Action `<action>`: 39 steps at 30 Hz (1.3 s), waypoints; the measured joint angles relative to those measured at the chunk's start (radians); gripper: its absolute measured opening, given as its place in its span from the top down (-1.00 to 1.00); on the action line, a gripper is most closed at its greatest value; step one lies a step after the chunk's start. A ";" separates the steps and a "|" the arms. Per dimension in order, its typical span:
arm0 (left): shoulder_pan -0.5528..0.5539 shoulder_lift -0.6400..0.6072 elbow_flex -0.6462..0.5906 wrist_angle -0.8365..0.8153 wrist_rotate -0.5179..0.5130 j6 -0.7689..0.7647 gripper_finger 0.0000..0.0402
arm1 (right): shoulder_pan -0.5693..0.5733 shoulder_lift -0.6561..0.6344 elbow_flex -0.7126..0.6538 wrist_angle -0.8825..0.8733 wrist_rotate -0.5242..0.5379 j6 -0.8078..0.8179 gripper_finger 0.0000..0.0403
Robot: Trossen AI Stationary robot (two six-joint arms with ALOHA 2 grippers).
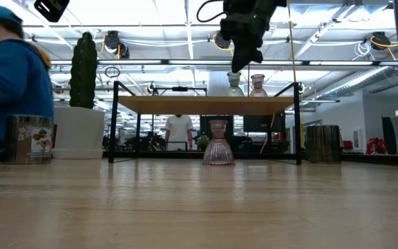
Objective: Pick & Place candle stick holders
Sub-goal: Put the green scented candle on the shelf
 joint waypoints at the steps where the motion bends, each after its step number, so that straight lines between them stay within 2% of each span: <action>1: 0.000 0.000 0.000 0.000 0.000 0.000 0.89 | 0.000 0.000 -0.010 0.006 0.012 -0.001 0.78; 9: 0.000 0.000 0.000 0.000 0.000 -0.002 0.89 | 0.000 0.000 -0.026 0.047 0.072 -0.025 0.79; 18: 0.000 0.000 0.000 0.000 0.000 -0.002 0.89 | -0.015 0.000 -0.026 0.059 0.076 -0.033 0.79; 23: 0.000 0.000 0.000 0.000 0.000 -0.002 0.89 | -0.020 0.000 -0.026 0.067 0.126 -0.051 0.79; 34: 0.000 0.000 0.000 0.000 0.000 -0.001 0.89 | -0.022 0.000 -0.026 0.110 0.127 -0.074 0.79; 39: 0.000 0.000 0.000 0.001 0.000 -0.001 0.89 | -0.022 0.000 -0.026 0.109 0.173 -0.094 0.79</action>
